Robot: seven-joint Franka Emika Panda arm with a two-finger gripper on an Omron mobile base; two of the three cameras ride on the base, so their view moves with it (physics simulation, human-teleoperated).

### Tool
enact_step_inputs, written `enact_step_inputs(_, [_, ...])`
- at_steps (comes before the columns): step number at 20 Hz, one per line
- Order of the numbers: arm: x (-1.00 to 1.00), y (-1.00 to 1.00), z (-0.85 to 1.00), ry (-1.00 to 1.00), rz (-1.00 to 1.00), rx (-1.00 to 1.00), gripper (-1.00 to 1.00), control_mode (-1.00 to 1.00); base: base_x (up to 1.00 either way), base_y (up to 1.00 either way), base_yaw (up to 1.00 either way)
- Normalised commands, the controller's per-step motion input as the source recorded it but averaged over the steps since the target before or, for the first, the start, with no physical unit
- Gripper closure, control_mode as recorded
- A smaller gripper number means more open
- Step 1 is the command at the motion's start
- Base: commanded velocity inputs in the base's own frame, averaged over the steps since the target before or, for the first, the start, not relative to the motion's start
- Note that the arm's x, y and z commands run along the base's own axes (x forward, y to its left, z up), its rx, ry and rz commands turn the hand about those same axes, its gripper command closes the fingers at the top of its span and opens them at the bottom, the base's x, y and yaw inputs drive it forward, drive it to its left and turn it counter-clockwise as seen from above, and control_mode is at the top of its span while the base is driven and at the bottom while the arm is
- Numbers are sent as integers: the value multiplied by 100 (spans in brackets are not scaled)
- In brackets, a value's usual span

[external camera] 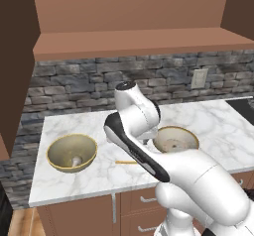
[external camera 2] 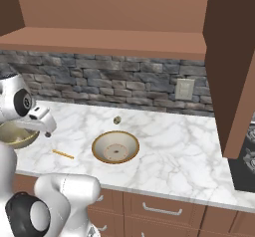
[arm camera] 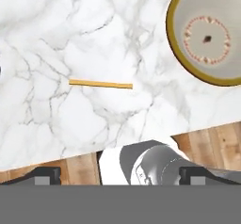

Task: Pick both bowls and place them on the counter. Then place the mushroom in one bowl and place the cream cheese stick in the other bowl.

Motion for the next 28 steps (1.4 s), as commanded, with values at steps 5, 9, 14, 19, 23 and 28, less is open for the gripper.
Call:
enact_step_inputs(5, [-1,-41,-1,5,22,-5,-100,-100,0,0,0])
enact_step_inputs(9, [0,-6,-8,13,24,-7,-100,-100,0,0,0])
enact_step_inputs(14, [11,0,-26,14,26,-3,-100,-100,0,0,0])
enact_step_inputs(19, [31,2,-26,11,33,0,-100,-100,0,0,0])
enact_step_inputs(23, [37,1,-32,6,37,0,-100,-100,0,0,0])
enact_step_inputs(28, [32,6,-50,2,34,0,-100,-100,0,0,0])
